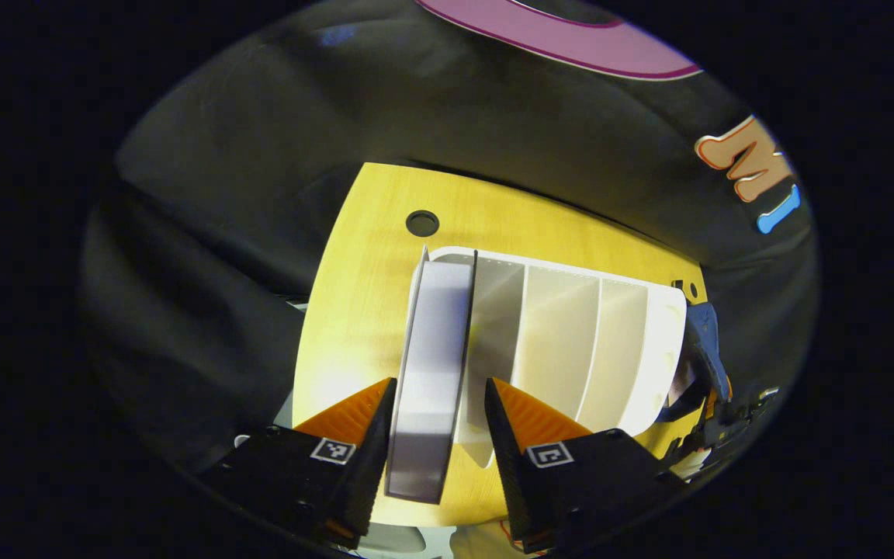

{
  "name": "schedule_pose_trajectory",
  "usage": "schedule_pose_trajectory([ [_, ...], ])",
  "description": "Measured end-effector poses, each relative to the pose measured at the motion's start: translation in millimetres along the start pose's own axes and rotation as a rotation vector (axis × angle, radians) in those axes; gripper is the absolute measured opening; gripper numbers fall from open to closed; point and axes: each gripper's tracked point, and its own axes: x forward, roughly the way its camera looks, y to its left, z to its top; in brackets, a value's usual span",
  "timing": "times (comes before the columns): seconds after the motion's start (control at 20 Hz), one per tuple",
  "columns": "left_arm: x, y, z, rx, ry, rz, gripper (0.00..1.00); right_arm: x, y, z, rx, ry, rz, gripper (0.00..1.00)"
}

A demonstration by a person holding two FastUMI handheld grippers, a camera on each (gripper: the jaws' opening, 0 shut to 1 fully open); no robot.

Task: Open the schoolbag, grab two books from the bookshelf and put them into the schoolbag.

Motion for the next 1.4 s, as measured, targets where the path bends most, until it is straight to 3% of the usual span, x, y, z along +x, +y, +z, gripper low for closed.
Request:
schedule_pose_trajectory([
  [0.15,11,-13,0,0.037,0.027,-0.001,0.63,0,2,1,-0.001,-0.003,-0.003,0.17],
  [0.2,16,-16,-1,0.042,0.043,0.001,0.52,-1,2,0,0.003,-0.003,-0.004,0.13],
  [0.3,21,-18,-4,0.046,0.072,-0.002,0.48,-1,1,0,0.013,-0.004,-0.007,0.15],
  [0.45,38,-11,-8,0.046,0.103,0.028,0.55,-3,-1,0,0.018,-0.007,-0.011,0.13],
  [0.6,49,-10,-11,0.024,0.131,0.026,0.43,-3,-2,0,0.017,-0.007,-0.011,0.13],
  [0.85,61,-4,-21,0.007,0.171,0.039,0.49,-2,-1,0,0.011,-0.005,-0.009,0.13],
  [1.05,60,-4,-27,-0.018,0.197,0.05,0.45,-3,1,-1,0.003,-0.004,-0.008,0.13],
  [1.2,49,-5,-32,-0.065,0.206,0.074,0.45,-4,-1,-2,0.001,-0.005,-0.007,0.13],
  [1.4,16,-14,-30,-0.037,0.161,0.078,0.45,-5,-2,-2,0.002,-0.009,0.0,0.13],
])
